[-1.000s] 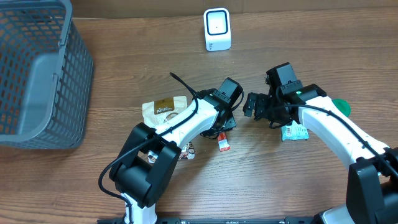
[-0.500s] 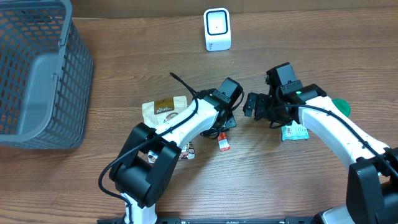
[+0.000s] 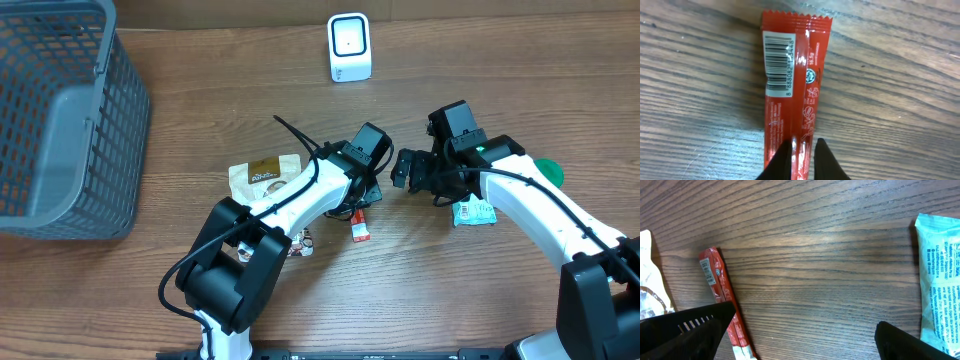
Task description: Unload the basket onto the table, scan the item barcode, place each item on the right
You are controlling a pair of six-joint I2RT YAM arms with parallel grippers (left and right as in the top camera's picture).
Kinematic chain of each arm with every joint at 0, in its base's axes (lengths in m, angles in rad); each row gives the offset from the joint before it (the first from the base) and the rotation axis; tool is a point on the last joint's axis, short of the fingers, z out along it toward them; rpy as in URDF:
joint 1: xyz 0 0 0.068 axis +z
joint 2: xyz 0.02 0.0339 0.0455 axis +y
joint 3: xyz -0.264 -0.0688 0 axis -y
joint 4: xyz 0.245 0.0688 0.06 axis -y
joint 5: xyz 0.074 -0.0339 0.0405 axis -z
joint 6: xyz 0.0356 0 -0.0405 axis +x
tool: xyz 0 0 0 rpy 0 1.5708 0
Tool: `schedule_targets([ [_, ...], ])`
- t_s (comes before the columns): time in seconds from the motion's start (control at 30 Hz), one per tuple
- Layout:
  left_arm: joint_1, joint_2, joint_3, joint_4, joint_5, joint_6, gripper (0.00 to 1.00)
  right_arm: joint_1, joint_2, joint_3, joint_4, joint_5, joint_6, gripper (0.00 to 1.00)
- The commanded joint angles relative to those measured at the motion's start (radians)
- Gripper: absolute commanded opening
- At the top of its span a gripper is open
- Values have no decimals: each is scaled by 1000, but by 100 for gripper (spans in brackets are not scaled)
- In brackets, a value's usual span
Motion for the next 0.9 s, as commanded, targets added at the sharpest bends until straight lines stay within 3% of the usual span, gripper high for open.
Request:
schedule_targets([
  [0.0, -5, 11, -2, 5, -6, 21, 14, -1, 8, -7, 5, 0, 3, 100],
  [0.17, -3, 8, 4, 7, -5, 27, 17, -1, 8, -7, 5, 0, 3, 100],
  [0.43, 33, -48, 95, -75, 8, 141, 17, -1, 8, -7, 5, 0, 3, 100],
  [0.63, 72, -58, 145, -131, 11, 210, 27, -1, 8, -7, 5, 1, 4, 100],
  [0.77, 79, -48, 143, -147, 8, 220, 21, -1, 8, -7, 5, 0, 3, 100],
  [0.87, 79, -36, 143, -169, -20, 211, 8, -1, 8, -7, 5, 0, 4, 100],
])
